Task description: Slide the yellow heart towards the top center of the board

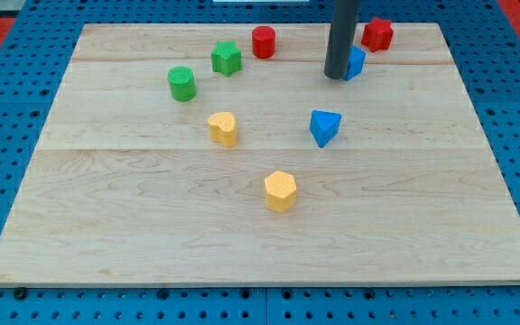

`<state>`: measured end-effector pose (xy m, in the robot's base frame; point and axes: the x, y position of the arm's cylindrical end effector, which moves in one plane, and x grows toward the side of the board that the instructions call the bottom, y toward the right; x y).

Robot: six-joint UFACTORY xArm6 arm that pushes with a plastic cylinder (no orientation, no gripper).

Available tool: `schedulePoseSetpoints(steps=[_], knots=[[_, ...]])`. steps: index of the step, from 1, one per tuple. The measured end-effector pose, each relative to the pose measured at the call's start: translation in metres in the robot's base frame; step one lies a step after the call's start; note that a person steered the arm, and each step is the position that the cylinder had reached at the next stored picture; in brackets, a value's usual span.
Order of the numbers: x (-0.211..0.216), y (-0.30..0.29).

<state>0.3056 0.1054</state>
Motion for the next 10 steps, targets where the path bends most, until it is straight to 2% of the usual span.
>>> schedulePoseSetpoints(steps=[2,3,5,7,8,10], knots=[[-0.021,0.000],[-0.013,0.000],[0.054,0.045],[0.155,0.041],[0.170,0.016],[0.171,-0.052]])
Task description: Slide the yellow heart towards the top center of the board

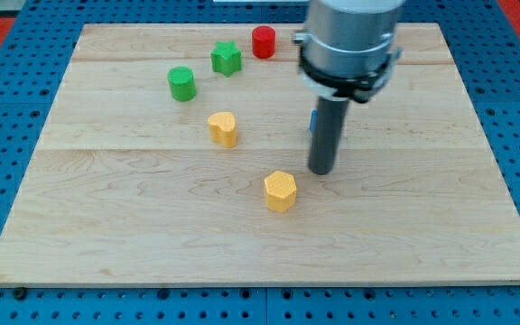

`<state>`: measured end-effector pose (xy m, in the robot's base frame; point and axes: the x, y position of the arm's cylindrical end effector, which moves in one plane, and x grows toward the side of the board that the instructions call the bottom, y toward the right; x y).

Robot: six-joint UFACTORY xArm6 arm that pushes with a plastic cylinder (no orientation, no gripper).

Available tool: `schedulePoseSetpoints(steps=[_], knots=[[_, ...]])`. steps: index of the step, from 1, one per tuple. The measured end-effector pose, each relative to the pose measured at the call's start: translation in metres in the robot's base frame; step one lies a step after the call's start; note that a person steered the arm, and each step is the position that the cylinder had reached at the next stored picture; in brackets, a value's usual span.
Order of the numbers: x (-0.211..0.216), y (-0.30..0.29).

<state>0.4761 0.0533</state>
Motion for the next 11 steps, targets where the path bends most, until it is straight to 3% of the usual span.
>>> schedulePoseSetpoints(steps=[3,6,9,11], knots=[[-0.025,-0.112],[-0.098,-0.105],[-0.140,-0.087],[-0.143,-0.008]])
